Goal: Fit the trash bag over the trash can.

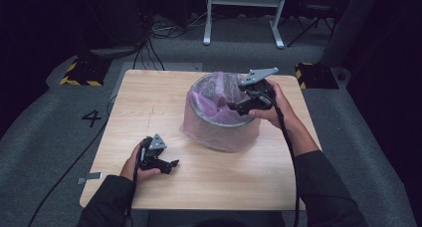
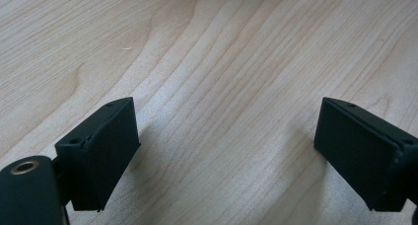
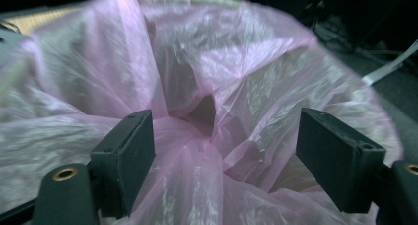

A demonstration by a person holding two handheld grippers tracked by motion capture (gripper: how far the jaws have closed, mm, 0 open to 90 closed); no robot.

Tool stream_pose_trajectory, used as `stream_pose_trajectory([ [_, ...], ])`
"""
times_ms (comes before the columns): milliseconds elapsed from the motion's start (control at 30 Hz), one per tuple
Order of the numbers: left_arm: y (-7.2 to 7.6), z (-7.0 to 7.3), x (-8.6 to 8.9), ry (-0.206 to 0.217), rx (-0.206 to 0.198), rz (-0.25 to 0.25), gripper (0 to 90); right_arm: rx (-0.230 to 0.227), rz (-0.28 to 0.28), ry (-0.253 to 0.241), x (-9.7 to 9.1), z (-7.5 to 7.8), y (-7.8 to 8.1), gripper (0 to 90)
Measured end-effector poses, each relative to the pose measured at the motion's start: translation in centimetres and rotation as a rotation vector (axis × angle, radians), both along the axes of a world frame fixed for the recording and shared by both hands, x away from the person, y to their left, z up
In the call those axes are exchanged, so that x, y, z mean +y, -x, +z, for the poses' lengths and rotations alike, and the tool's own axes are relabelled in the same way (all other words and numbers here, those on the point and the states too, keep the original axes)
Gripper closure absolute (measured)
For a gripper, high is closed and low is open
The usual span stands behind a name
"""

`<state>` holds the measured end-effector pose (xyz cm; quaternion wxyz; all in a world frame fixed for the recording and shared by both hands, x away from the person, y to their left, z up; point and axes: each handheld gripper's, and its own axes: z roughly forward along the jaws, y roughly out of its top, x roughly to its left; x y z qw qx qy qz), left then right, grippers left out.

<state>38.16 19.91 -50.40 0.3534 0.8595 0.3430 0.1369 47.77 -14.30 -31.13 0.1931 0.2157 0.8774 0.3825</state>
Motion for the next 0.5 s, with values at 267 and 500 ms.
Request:
stream_pose_trajectory([
  [267, 0.0, 0.0, 0.0, -0.001, -0.003, -0.004, 9.7, 0.082, 0.031, 0.145, 1.6, -1.6, -1.3, 22.5],
  [500, 0.0, 0.0, 0.0, -0.003, -0.004, -0.010, 9.8, 0.145, 0.031, 0.234, 2.2, -2.1, -1.9, 24.5],
])
